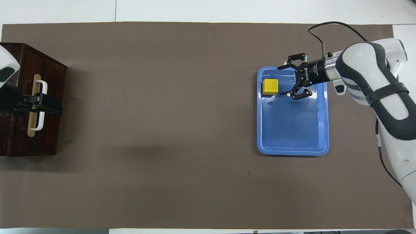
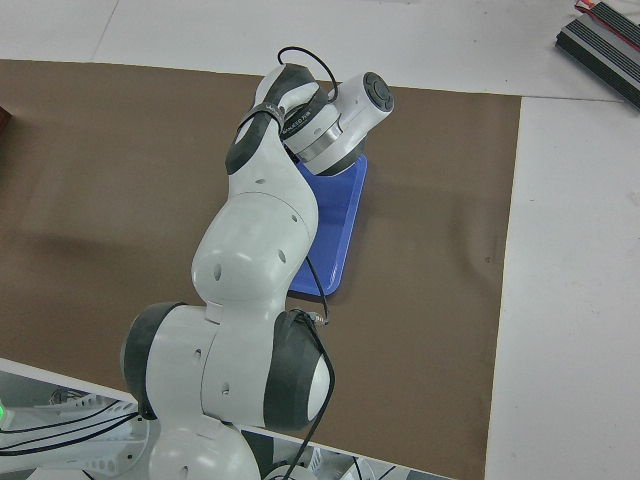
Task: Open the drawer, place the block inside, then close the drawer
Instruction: 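Lower the right gripper over the yellow block and close on it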
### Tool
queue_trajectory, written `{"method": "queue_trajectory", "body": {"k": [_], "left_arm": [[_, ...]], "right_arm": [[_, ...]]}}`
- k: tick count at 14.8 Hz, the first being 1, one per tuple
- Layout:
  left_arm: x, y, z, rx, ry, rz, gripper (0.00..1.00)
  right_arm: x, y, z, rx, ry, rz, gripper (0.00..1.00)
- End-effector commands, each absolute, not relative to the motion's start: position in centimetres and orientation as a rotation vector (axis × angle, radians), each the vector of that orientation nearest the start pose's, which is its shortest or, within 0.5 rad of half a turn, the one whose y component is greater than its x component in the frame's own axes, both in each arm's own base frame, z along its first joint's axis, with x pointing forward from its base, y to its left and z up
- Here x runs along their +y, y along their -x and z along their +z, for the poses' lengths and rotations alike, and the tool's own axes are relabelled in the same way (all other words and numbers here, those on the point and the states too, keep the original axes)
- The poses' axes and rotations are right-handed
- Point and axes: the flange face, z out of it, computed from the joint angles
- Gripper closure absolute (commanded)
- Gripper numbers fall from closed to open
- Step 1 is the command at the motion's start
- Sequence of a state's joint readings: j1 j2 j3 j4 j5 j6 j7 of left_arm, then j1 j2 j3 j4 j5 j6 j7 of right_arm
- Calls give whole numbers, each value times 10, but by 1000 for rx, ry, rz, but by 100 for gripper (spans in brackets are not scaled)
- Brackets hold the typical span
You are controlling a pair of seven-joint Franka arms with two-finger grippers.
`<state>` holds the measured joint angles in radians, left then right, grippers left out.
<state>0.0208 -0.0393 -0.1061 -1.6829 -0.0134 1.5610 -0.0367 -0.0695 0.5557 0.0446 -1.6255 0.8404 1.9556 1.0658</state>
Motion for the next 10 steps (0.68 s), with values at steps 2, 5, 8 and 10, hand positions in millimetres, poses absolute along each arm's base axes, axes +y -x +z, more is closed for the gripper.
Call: {"method": "queue_trajectory", "body": {"k": [2,5,8,10], "left_arm": [[-46,-535,598,69,3128,127,0],[-46,-535,598,72,3128,127,0],[-52,-535,598,76,3127,127,0],[-50,-535,598,72,3128,120,0]], "right_arm": [[30,-681,288,1684,1804,741,0],[34,-680,284,1673,1826,717,0],[38,-679,282,1672,1829,721,0],[38,-677,279,1673,1835,724,0]]}}
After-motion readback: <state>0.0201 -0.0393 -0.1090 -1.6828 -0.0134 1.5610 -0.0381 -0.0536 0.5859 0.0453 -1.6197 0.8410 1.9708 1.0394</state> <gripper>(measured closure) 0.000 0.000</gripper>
